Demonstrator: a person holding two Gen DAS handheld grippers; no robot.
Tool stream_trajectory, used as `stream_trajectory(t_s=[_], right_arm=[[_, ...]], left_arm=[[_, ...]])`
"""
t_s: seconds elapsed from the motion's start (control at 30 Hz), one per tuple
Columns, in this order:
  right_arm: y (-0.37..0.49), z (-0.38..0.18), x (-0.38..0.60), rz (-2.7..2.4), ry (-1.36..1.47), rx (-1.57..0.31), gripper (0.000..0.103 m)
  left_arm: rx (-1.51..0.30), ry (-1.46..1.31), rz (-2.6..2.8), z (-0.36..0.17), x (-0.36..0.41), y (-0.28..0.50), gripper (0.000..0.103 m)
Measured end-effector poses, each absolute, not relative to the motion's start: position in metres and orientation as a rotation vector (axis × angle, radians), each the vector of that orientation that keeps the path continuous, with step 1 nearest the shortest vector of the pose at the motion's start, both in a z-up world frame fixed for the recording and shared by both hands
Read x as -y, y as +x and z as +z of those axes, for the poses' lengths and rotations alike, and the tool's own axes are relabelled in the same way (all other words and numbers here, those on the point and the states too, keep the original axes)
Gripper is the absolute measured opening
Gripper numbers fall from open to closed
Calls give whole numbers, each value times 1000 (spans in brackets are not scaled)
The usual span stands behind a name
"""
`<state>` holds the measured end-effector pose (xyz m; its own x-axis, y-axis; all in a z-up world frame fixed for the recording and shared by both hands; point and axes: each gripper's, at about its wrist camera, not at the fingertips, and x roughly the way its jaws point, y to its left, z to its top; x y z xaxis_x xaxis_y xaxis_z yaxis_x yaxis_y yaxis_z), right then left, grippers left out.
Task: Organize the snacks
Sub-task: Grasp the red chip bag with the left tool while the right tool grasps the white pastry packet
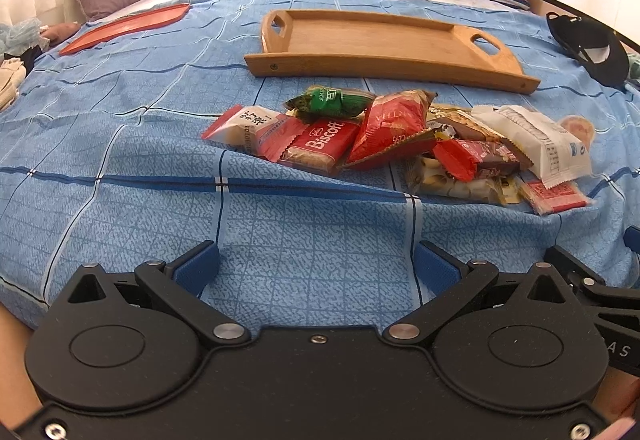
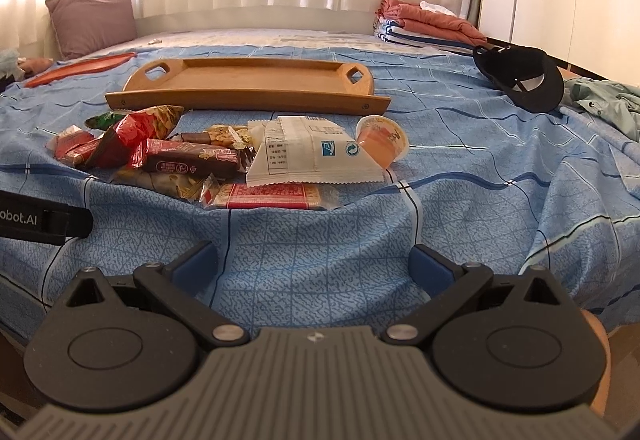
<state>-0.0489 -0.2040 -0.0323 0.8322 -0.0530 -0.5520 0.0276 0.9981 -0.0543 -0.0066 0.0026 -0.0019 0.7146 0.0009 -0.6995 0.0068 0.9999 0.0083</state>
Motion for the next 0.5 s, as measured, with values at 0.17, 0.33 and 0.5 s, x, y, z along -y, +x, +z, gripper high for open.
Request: stream_trajectory(t_s=[0.17, 0.33, 0.5], right_arm=[[-47, -31, 204, -40, -48, -601, 103], [-44, -25, 206, -45, -11, -621, 103], [-49, -10, 212, -42, 73, -577, 103]], left_arm=[[-773, 11, 0, -2, -3, -6, 103], [-763, 23, -2, -2, -2, -6, 103], [-769, 28, -22, 4, -5, -5, 103]])
